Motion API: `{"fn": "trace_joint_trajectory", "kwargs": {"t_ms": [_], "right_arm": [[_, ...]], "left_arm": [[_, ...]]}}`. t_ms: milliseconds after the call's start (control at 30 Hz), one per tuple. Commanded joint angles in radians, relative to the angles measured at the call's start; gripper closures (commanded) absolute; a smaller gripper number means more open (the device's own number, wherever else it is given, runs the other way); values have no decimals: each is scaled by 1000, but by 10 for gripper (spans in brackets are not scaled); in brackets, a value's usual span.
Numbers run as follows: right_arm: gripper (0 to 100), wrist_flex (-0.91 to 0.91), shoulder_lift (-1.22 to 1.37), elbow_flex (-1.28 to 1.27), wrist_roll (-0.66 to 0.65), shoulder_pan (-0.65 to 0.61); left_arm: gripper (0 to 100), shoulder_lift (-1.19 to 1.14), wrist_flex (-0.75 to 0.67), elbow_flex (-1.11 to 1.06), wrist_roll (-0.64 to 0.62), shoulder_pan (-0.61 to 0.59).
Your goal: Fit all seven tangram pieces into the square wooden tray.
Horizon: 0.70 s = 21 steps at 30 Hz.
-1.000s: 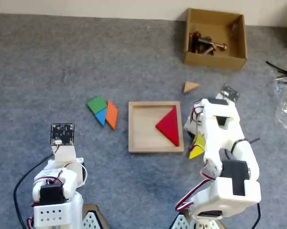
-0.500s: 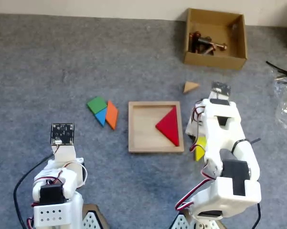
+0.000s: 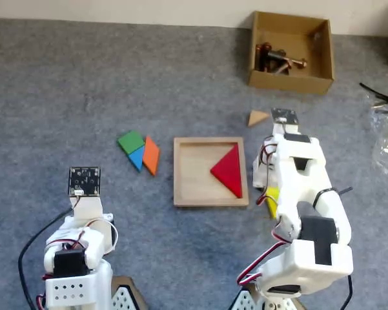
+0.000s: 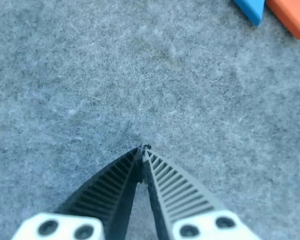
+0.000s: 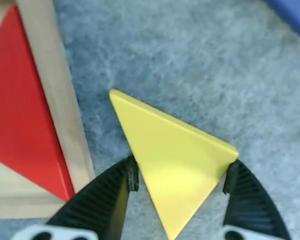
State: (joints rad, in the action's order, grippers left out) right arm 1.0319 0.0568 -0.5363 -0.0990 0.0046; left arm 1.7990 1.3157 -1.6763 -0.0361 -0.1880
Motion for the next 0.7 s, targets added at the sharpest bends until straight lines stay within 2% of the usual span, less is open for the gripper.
{"fn": "trace_joint_trajectory", "kwargs": {"t_ms": [0,500,667], "right_arm": [[752,-10,-61,5,-44,13],[752,-12,-54,-2,-204,8],[752,-15,-53,-4,-321,12]], "left_arm": [[995,-7,8,-21,-2,-8],[995,-7,8,-21,-2,-8],[995,-7,8,-21,-2,-8]]}}
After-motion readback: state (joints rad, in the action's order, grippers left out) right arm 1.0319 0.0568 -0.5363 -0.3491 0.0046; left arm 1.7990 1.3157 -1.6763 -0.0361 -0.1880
